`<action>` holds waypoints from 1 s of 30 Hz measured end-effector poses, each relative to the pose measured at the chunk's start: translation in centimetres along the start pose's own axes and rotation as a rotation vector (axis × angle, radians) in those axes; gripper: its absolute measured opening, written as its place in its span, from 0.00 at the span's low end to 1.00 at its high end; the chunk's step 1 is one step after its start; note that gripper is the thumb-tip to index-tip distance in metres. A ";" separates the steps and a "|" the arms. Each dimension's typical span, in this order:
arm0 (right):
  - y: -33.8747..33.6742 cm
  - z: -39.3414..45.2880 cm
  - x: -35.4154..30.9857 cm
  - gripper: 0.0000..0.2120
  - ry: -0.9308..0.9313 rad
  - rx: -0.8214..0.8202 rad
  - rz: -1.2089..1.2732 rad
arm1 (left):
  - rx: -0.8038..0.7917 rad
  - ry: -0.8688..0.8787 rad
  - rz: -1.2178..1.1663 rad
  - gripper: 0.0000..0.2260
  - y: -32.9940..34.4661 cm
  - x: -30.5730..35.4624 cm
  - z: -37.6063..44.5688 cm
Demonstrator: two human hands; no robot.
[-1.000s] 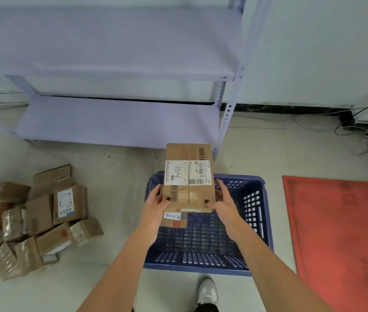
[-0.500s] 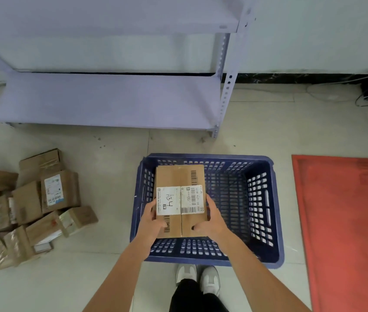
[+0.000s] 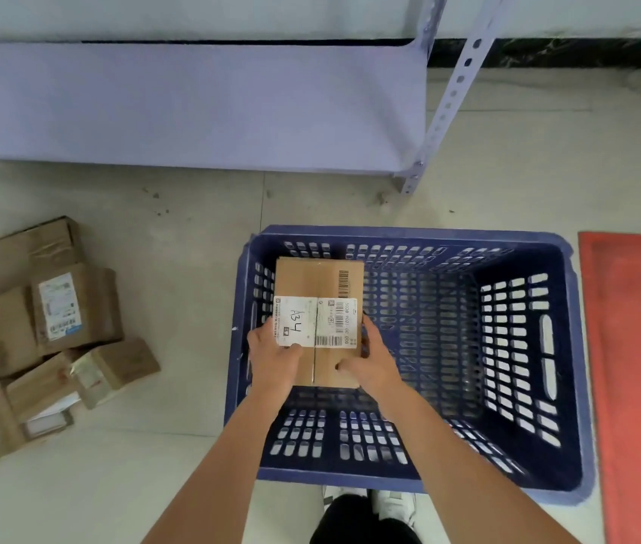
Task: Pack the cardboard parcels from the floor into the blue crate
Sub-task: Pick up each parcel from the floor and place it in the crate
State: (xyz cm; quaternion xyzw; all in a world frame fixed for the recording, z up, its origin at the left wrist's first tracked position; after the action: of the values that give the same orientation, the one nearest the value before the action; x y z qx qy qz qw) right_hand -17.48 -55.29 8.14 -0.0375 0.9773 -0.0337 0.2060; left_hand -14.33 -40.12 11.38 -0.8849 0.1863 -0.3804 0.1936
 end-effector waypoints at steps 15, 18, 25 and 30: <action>1.1 2.9 -1.8 0.42 -0.019 0.026 -0.006 | 0.016 0.029 -0.057 0.27 0.7 -0.6 2.0; 0.6 2.0 -2.1 0.42 -0.042 0.043 -0.073 | 0.003 0.035 -0.042 0.26 0.4 -0.3 1.6; 0.2 -3.8 -4.7 0.41 -0.183 0.047 -0.119 | 0.058 0.066 -0.157 0.25 -3.0 2.7 -2.0; 2.4 -8.2 -8.2 0.41 -0.269 0.055 -0.123 | -0.021 0.036 -0.408 0.33 -7.3 5.1 -4.1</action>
State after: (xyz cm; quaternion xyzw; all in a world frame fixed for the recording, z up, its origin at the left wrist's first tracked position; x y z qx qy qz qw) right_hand -13.44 -51.80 18.71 -0.0961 0.9355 -0.0675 0.3333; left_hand -12.81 -37.09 20.62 -0.8993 0.0104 -0.4257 0.0998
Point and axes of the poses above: each hand's wrist, its own z-axis towards the middle knuckle, its own y-axis out of the palm, x = y × z, the point moved 5 cm from there along z, towards the middle knuckle, and after that the axes turned 5 degrees about y, right-handed, at the moved point
